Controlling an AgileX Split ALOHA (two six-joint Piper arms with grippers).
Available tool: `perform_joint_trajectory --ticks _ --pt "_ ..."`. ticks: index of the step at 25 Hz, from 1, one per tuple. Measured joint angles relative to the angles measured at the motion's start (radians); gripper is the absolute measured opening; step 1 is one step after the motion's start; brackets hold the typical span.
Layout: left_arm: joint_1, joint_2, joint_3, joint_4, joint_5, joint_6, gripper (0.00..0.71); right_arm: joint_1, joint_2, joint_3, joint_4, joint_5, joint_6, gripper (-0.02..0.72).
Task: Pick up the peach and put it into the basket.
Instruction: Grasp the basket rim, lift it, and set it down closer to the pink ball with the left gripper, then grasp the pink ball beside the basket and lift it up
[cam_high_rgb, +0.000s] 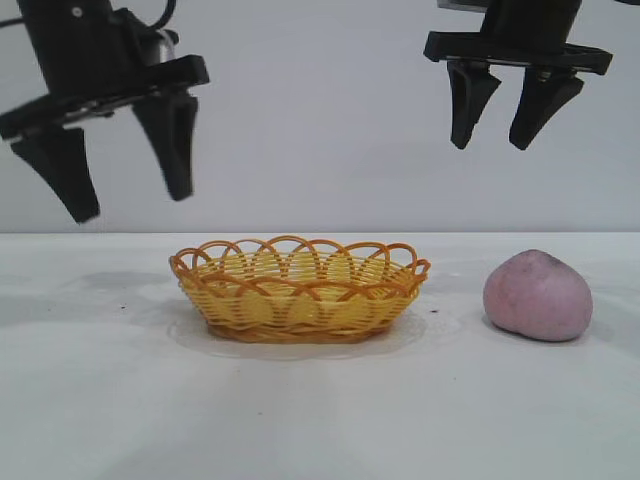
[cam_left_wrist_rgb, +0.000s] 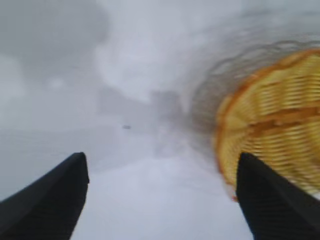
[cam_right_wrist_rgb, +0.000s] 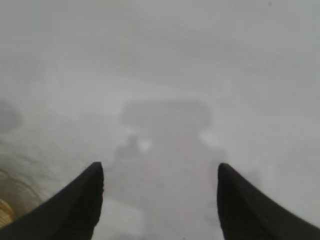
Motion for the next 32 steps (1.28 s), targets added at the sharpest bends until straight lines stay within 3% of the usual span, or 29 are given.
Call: perform_joint_trajectory --ticks 10,14,24,32 --pt "0.209 0.002 0.0 0.024 0.071 0.021 0.566 0.0 0.0 0.0 0.0 0.0 0.0 0.421" --pt "0.253 0.002 0.0 0.037 0.092 0.03 0.566 0.0 0.0 0.0 0.0 0.0 0.0 0.421" --pt "0.265 -0.023 0.0 0.065 0.146 0.032 0.566 0.0 0.0 0.0 -0.005 0.002 0.0 0.421" --pt "0.265 -0.239 0.146 0.039 0.15 0.038 0.566 0.0 0.0 0.0 -0.005 0.003 0.0 0.421"
